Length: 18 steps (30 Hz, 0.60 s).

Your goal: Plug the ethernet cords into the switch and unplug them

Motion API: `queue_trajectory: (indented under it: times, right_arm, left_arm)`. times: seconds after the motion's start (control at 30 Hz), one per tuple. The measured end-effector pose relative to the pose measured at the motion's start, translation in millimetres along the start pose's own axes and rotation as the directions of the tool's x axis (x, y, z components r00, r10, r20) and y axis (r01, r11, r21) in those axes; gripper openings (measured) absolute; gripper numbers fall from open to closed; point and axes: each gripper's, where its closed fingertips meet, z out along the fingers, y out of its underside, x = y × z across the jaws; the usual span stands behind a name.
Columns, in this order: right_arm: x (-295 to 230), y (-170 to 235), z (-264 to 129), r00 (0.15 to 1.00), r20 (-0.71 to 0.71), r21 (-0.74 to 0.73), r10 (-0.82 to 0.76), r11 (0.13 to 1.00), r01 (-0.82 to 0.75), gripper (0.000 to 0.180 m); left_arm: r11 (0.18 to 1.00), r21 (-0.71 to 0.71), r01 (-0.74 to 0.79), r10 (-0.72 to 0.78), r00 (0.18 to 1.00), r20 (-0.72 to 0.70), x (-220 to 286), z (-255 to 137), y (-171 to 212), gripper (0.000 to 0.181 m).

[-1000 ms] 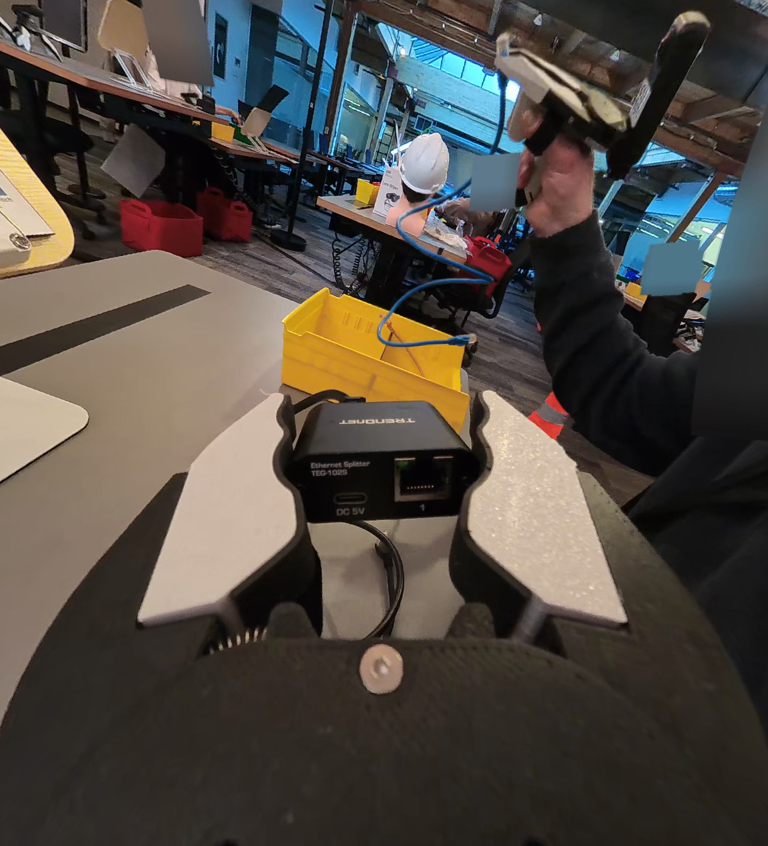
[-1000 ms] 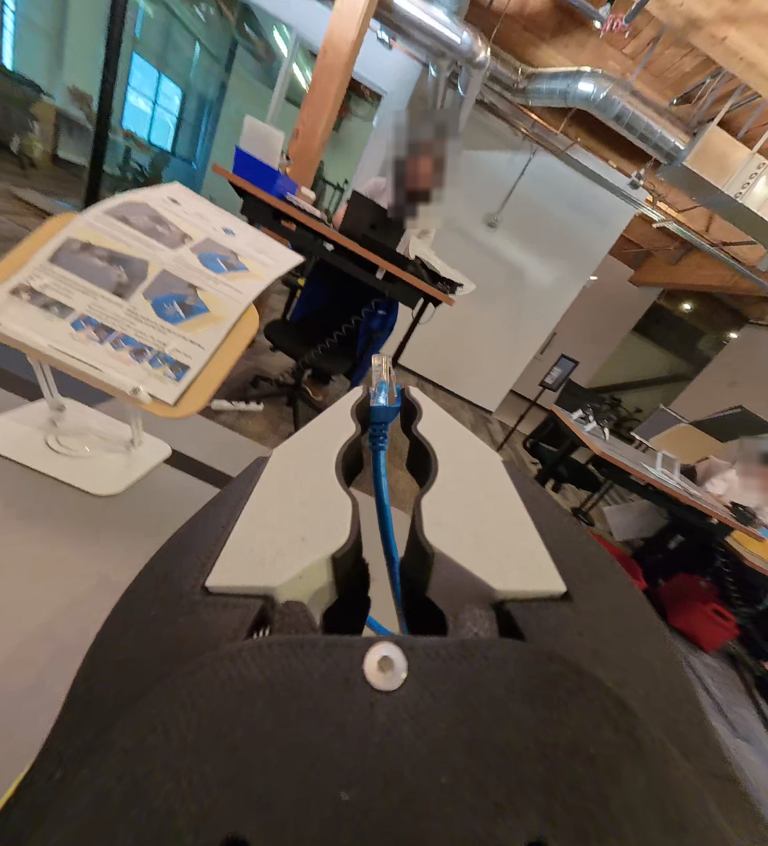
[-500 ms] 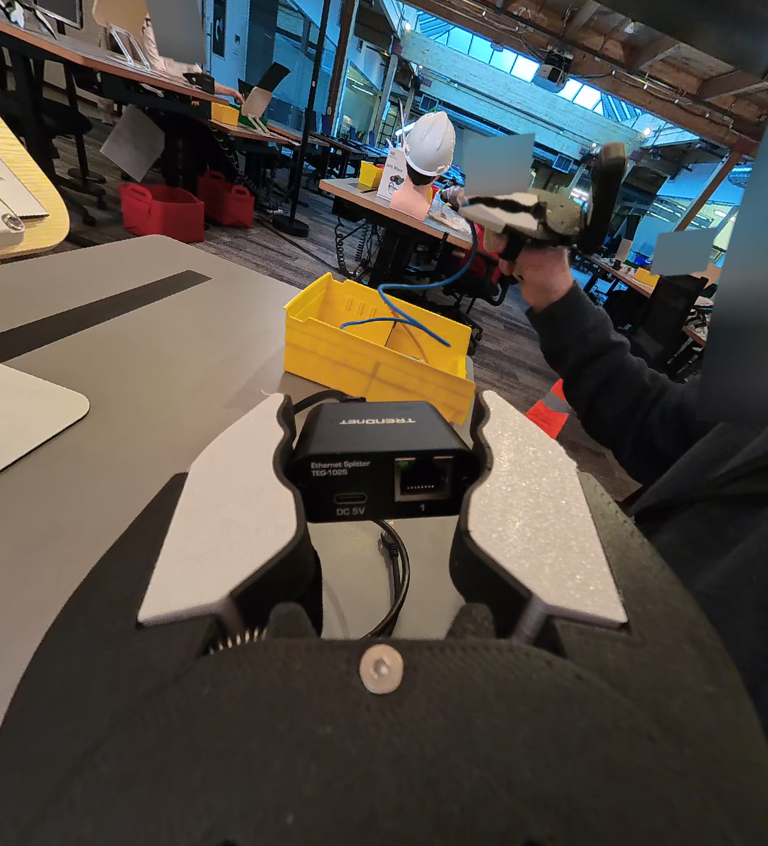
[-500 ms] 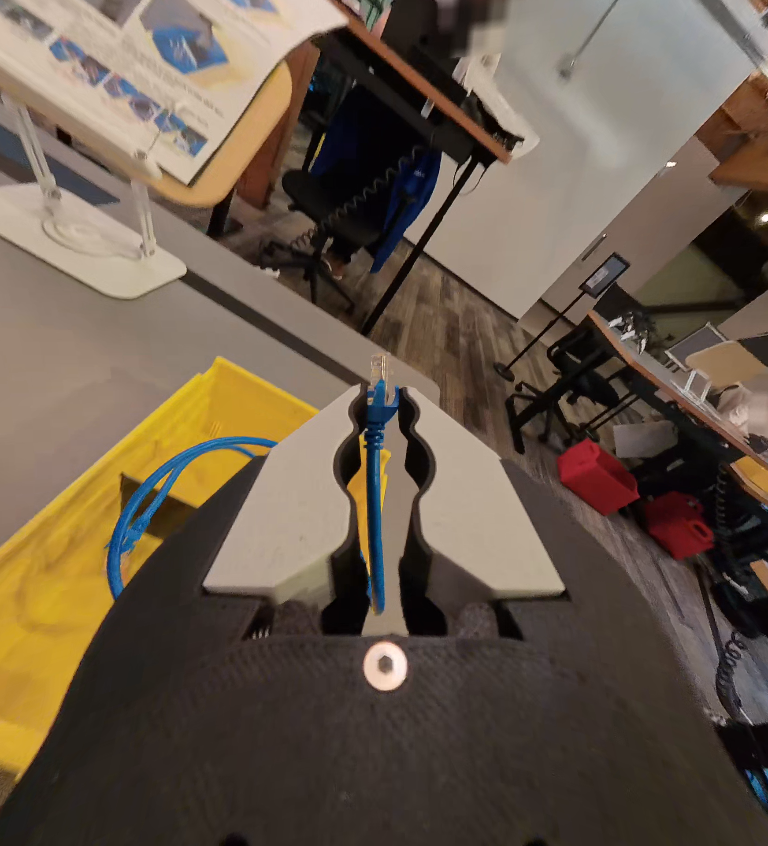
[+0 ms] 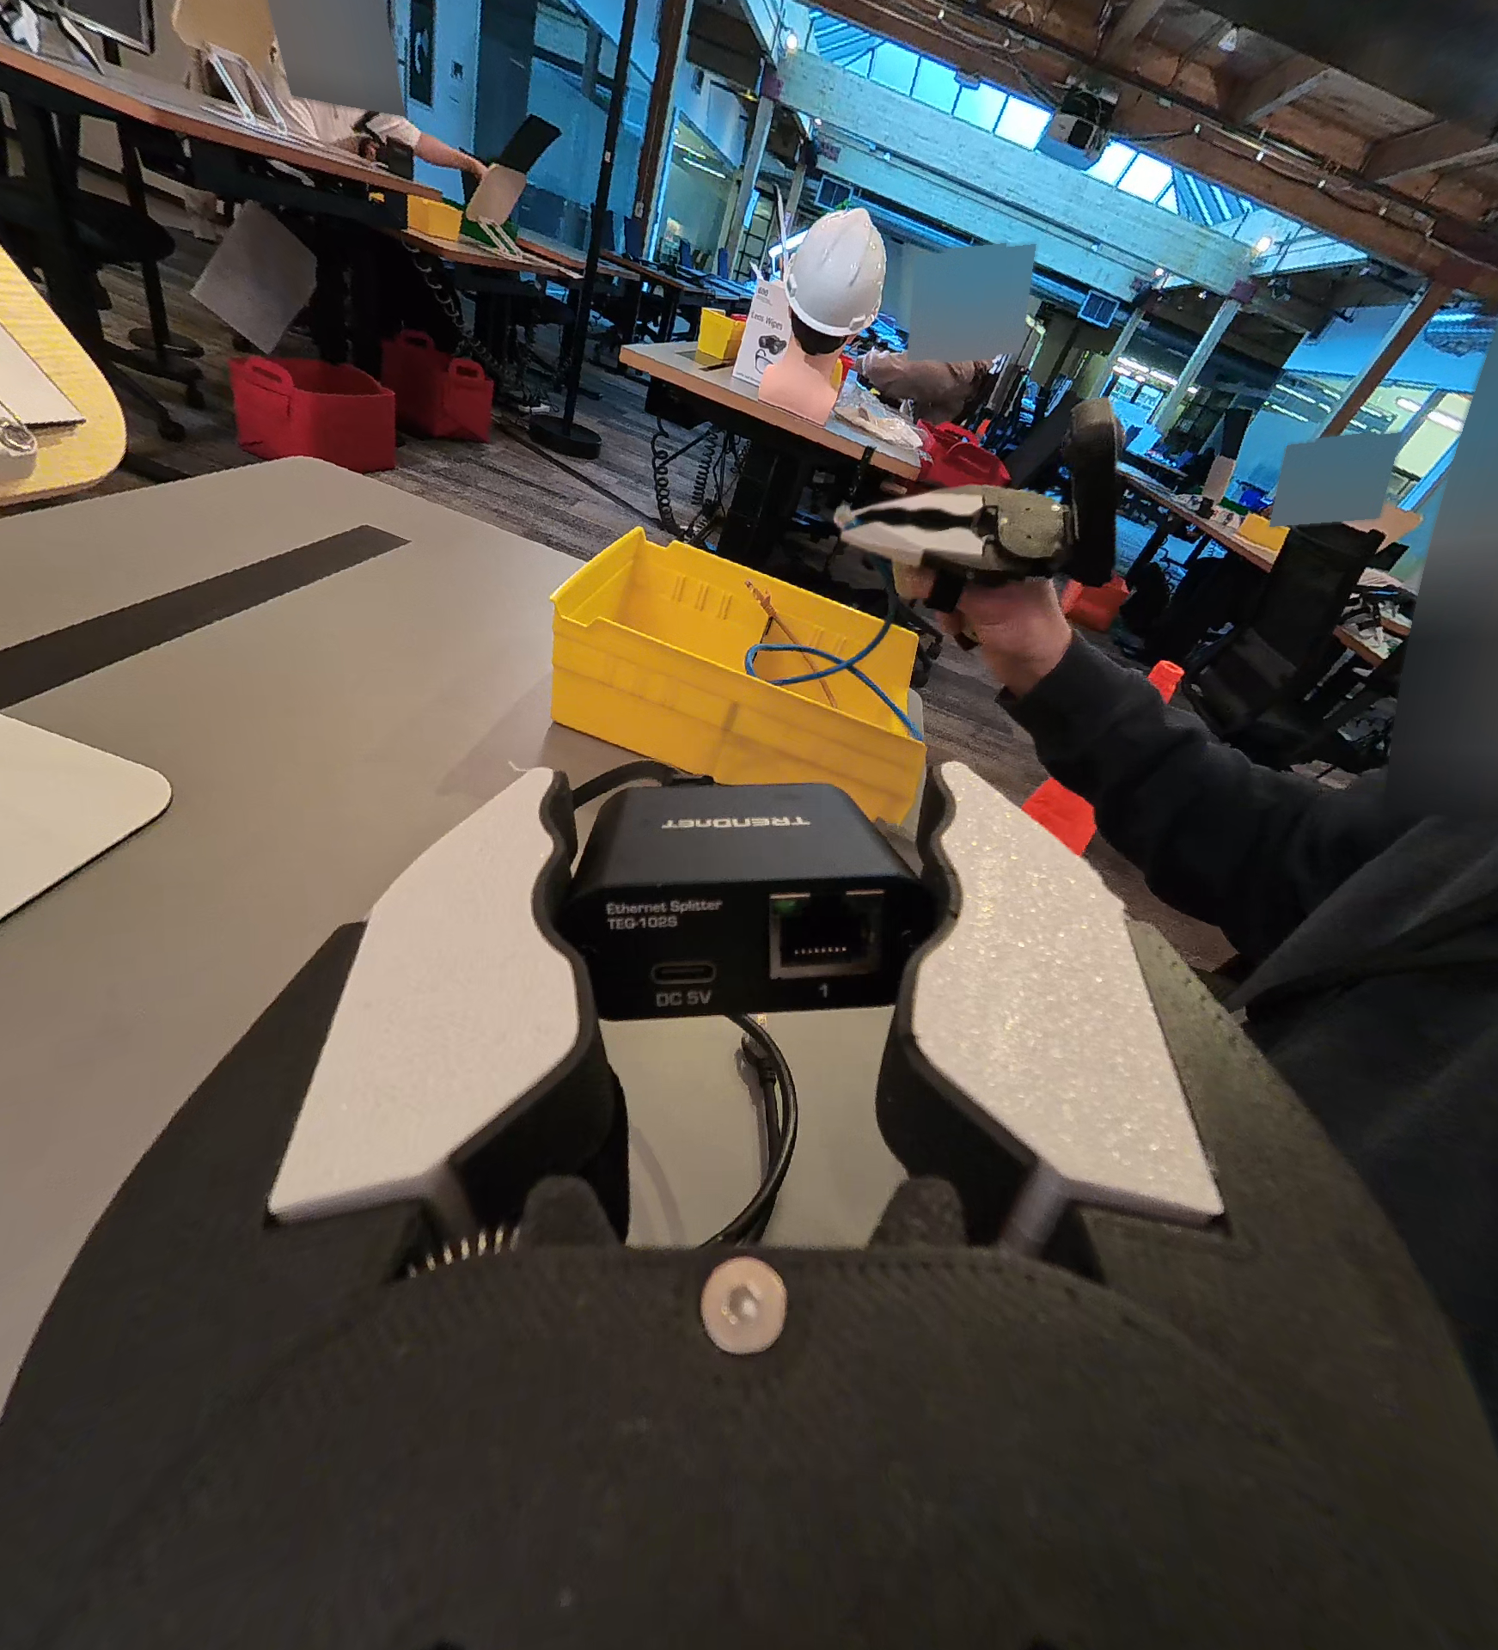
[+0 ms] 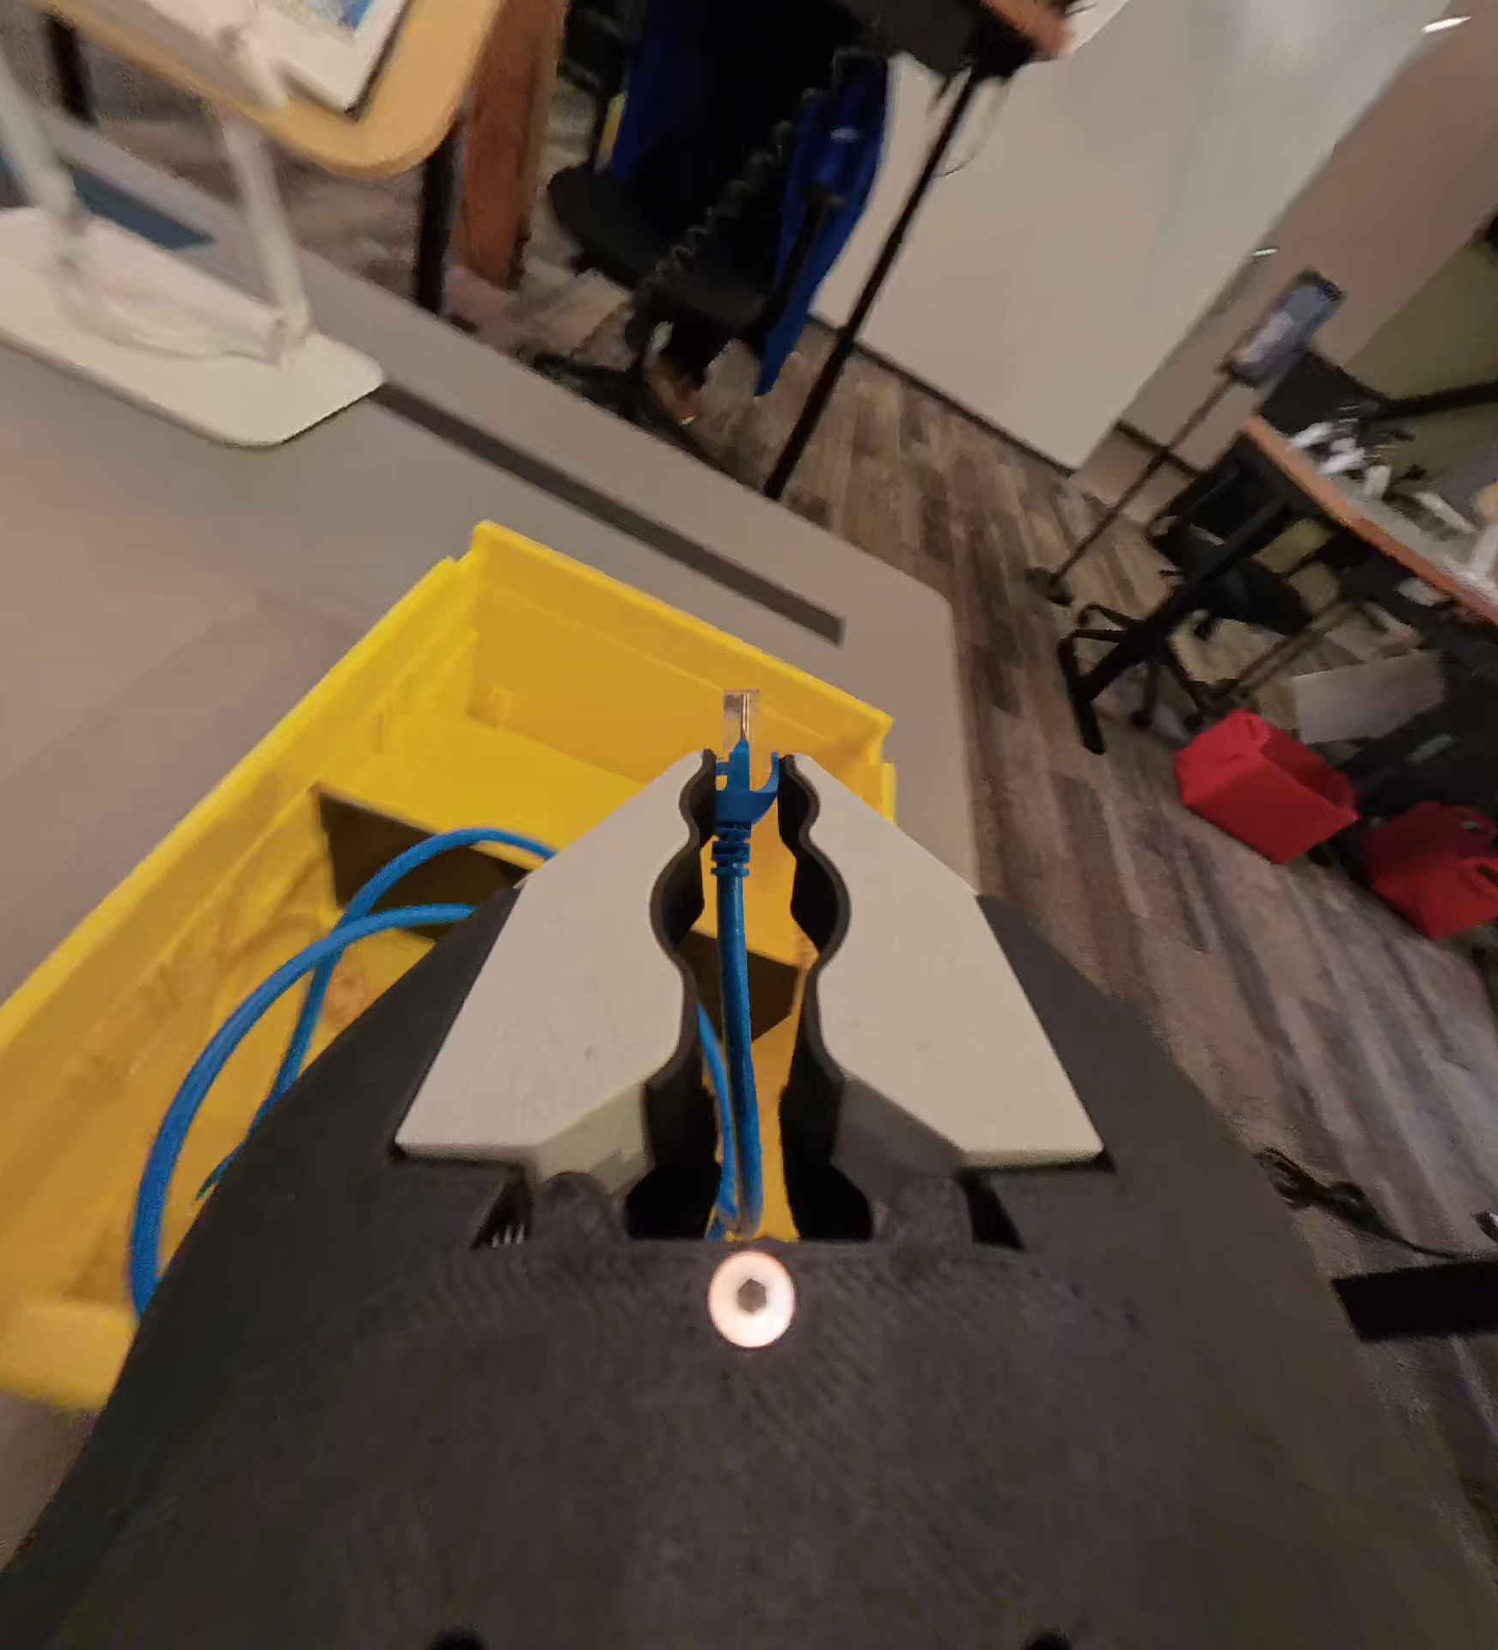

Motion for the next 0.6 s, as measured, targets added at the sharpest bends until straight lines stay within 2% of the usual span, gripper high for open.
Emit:
queue_trajectory:
  times: [0.17, 0.3, 0.4, 0.47, 0.6]
  right_arm:
    - [31.0, -31.3, -5.8, 0.987, -0.152, 0.14, 0.046, 0.99, -0.024, 0.011]
    - [28.5, -27.4, -3.8, 0.976, -0.211, 0.187, 0.056, 0.982, -0.016, 0.012]
    - [12.5, -8.4, 7.8, 0.988, -0.151, 0.139, 0.034, 0.99, -0.013, 0.012]
    - [-8.0, 4.4, 17.9, 0.999, -0.036, 0.086, 0.004, 0.996, -0.001, 0.012]
    - [-41.8, 21.0, 20.0, 0.986, 0.118, -0.001, -0.12, 0.993, 0.121, 0.012]
  left_arm:
    - [1.0, -0.004, -0.009, 0.009, 1.0, 0.004, 0.8, 0.6, 0.2, 0.073]
    - [1.0, -0.007, -0.006, 0.006, 1.0, 0.006, -1.1, 0.8, 1.9, 0.073]
    - [1.0, -0.006, -0.003, 0.003, 1.0, 0.006, -2.2, -0.6, 2.3, 0.073]
    - [1.0, -0.007, -0.004, 0.004, 1.0, 0.006, -2.8, -0.8, 2.2, 0.073]
    - [1.0, -0.013, -0.007, 0.008, 1.0, 0.009, -2.6, -0.5, 3.2, 0.073]
